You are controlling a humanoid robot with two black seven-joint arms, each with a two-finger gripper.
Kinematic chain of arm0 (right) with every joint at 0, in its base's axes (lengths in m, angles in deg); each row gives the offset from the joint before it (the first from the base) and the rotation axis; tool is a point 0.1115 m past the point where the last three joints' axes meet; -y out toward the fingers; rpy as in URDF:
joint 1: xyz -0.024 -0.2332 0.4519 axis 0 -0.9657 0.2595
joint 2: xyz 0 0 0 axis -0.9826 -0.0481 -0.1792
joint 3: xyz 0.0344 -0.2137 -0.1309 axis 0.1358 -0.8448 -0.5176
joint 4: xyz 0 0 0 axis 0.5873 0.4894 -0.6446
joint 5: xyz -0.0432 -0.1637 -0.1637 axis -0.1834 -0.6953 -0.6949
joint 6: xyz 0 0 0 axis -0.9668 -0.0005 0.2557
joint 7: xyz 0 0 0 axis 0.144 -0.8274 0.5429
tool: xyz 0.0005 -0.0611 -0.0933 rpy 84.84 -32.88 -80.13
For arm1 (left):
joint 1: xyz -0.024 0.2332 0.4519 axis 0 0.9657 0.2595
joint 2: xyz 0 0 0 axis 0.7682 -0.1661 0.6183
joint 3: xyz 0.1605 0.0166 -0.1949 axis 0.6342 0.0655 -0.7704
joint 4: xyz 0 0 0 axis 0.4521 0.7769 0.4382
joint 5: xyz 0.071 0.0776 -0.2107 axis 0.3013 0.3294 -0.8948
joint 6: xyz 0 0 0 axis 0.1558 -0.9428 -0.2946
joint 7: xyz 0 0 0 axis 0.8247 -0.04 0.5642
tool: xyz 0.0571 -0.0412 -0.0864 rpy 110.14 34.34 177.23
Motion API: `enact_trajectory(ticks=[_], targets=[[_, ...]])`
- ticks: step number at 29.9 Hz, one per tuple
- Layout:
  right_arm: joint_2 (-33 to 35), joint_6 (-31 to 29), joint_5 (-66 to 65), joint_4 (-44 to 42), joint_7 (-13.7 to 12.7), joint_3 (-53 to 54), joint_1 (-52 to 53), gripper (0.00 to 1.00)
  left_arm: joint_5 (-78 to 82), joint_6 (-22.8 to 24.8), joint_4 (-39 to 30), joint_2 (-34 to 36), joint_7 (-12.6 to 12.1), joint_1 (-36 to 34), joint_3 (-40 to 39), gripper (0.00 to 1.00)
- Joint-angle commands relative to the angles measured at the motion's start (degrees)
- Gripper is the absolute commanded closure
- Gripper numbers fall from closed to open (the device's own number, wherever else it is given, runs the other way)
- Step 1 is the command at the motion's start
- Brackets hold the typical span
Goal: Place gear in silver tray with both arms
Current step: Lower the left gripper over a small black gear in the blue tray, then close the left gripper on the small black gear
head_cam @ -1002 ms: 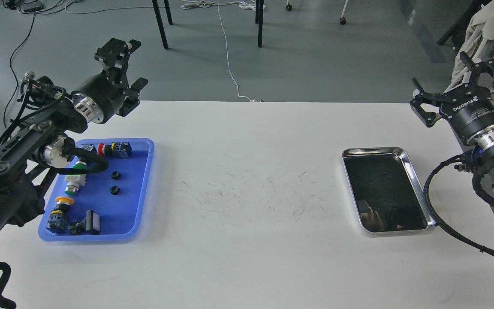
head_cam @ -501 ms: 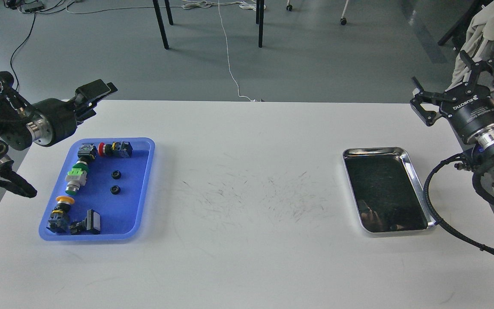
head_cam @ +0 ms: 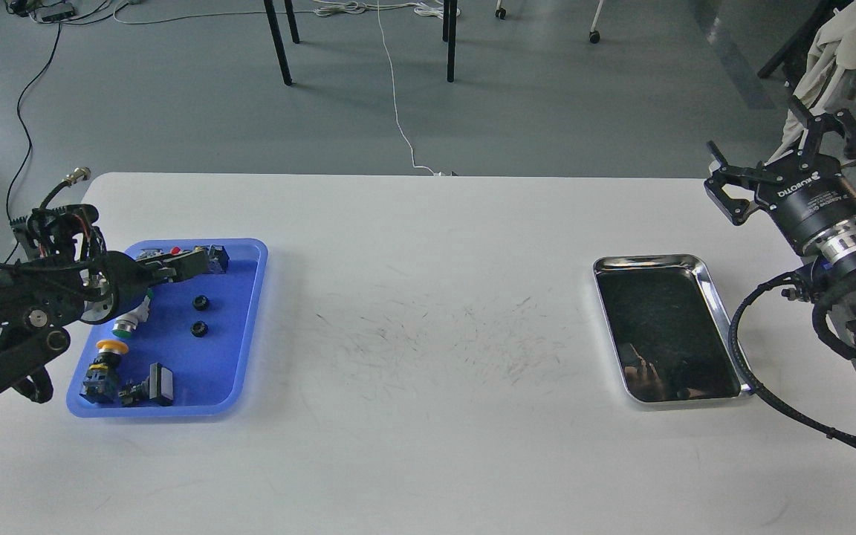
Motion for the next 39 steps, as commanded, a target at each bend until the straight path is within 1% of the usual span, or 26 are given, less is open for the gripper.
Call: enact_trajectory(ticks=[1,5,11,18,22,25,36,39], targets=[[-0.02,-0.03,0.03,0.00,0.09,0.00,0.07,0.01,7.92,-0.06,0.66,-1.62,0.52,0.60,0.95,0.04],[-0.11,-0.04,0.03,0.00,0.08,0.00,-0.02,0.01,10.39,-0.14,1.01,-3.20,0.60,0.69,1.39,0.04],[-0.11,-0.12,0.03,0.00,0.09,0.00,-0.02,0.01,12.76,-0.14,3.38,-4.78,0.87,1.22,1.39,0.05],[-0.11,-0.03,0.03,0.00,0.09,0.00,-0.11,0.01,15.40,-0.06,6.02,-6.19,2.10,2.63,1.39,0.09],[-0.20,-0.03,0.03,-0.52,0.09,0.09,-0.02,0.01,15.67,-0.06,7.51,-6.89,2.45,2.72,1.39,0.17],[-0.20,-0.12,0.03,-0.88,0.09,0.09,-0.02,0.01,15.67,-0.14,8.31,-7.07,2.54,2.72,1.39,0.26],[-0.20,-0.21,0.03,-0.96,0.09,0.09,-0.11,0.01,15.76,0.03,8.92,-7.69,2.89,2.72,1.56,0.45],[-0.20,-0.21,-0.06,-0.96,0.09,0.09,-0.11,0.01,15.67,0.21,8.92,-7.60,2.89,2.45,3.41,0.55]])
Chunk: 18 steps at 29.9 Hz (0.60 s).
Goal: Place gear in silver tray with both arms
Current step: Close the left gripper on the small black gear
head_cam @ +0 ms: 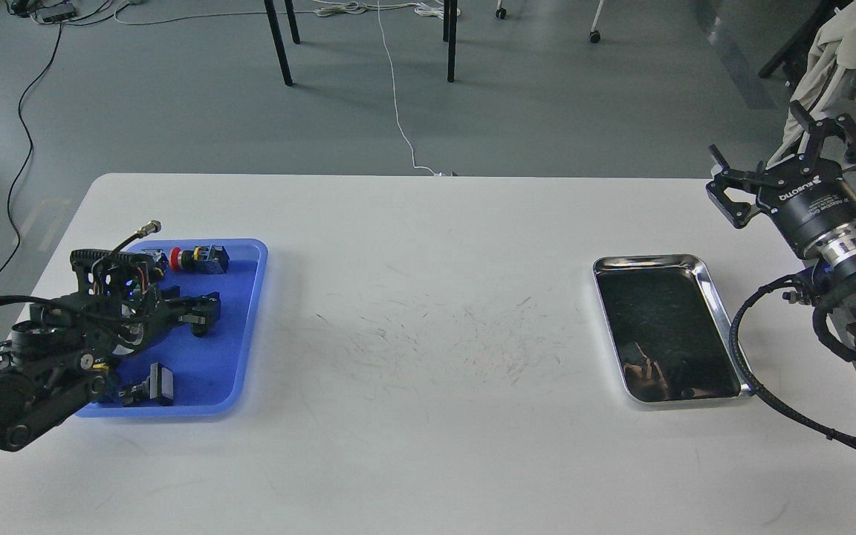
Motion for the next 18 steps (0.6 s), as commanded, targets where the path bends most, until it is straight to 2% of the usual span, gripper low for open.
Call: enact_trajectory(ticks=[1,4,10,18], targets=[[0.05,0.01,0.01,0.00,0.00,0.00,-0.02,0.01,-0.16,0.37,0.02,0.10,-0.01,-0.22,1.94,0.59],[0.05,0.01,0.01,0.00,0.00,0.00,0.07,0.01,-0.16,0.46,-0.07,0.10,-0.01,-0.14,1.95,0.64],[-0.04,0.01,0.01,0.09,0.00,-0.09,0.07,0.01,-0.25,0.46,-0.41,0.36,-0.01,-0.49,1.95,0.87],[-0.04,0.01,0.01,0.09,0.00,0.00,0.25,0.01,-0.78,0.81,-3.13,3.87,-0.10,-3.12,1.77,0.89]])
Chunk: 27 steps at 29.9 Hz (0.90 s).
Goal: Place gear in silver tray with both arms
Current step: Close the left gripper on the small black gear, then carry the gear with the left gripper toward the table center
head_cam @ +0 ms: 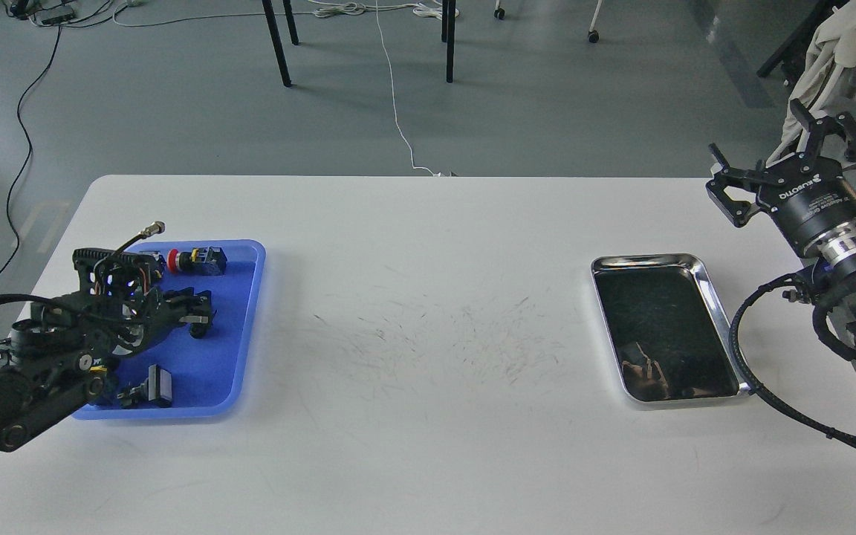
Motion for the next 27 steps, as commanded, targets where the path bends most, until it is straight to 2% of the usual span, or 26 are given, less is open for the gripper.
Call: enact_trajectory(ticks=[1,8,13,17,19,24,26,27], targets=[[-0.02,0.00,0.02,0.02,0.00,0.06,0.02,0.01,-0.30,0.15,-2.40,2.53,-0.12,-2.51,-0.23,0.90],[0.07,0.09,0.02,0.11,0.00,0.06,0.11,0.01,-0.66,4.19,-13.99,7.54,-1.62,-9.45,-0.93,0.90],[0.25,0.26,0.02,0.28,0.00,0.15,0.11,0.01,-0.66,7.18,-21.20,5.00,-5.92,-15.17,-0.76,0.90],[0.42,0.35,-0.06,-0.15,0.00,0.15,0.37,0.01,-0.39,7.36,-21.66,-6.84,-9.26,-16.05,-0.50,0.89],[0.60,0.35,-0.07,-0.42,0.00,0.06,0.38,0.01,0.13,7.36,-19.73,-13.34,-9.53,-15.79,-0.06,0.89],[0.86,0.44,-0.07,-0.68,-0.09,0.15,0.38,0.01,1.45,6.83,-8.49,-32.15,-9.79,-15.44,1.87,0.89],[0.86,0.44,-0.07,-0.77,-0.09,0.06,0.38,0.01,1.63,6.65,-2.70,-38.04,-9.18,-15.52,2.49,0.89],[0.77,0.44,-0.07,-0.77,-0.09,-0.03,0.38,0.01,1.54,6.39,-0.06,-38.60,-8.92,-15.53,2.75,0.89]])
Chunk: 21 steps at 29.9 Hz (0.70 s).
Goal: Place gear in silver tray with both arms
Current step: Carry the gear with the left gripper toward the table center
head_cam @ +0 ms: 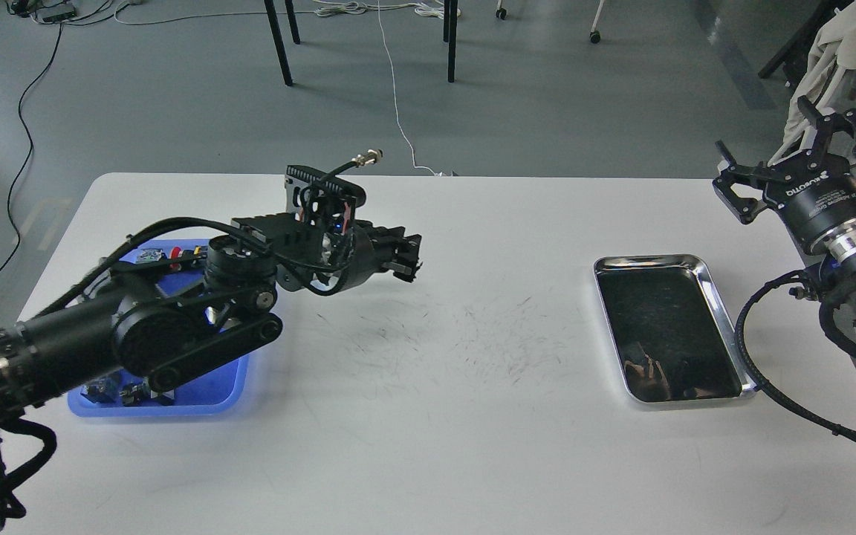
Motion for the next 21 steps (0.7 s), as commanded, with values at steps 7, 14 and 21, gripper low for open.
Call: enact_trajectory(ticks=[7,14,21], targets=[[0.35,0.53,-0.09,0.16,0.03,0.03,-0.20,0.01,-0.71,-5.90,12.62,-6.34,2.52,0.72,4.90,0.89],[0.80,0.53,-0.09,0.16,0.03,-0.05,-0.29,0.01,-0.80,-7.93,8.40,-6.34,1.82,5.20,5.43,0.89],[0.53,0.53,-0.09,0.16,0.03,-0.05,-0.29,0.01,-0.88,-7.84,7.43,-6.34,1.73,6.44,5.69,0.88]])
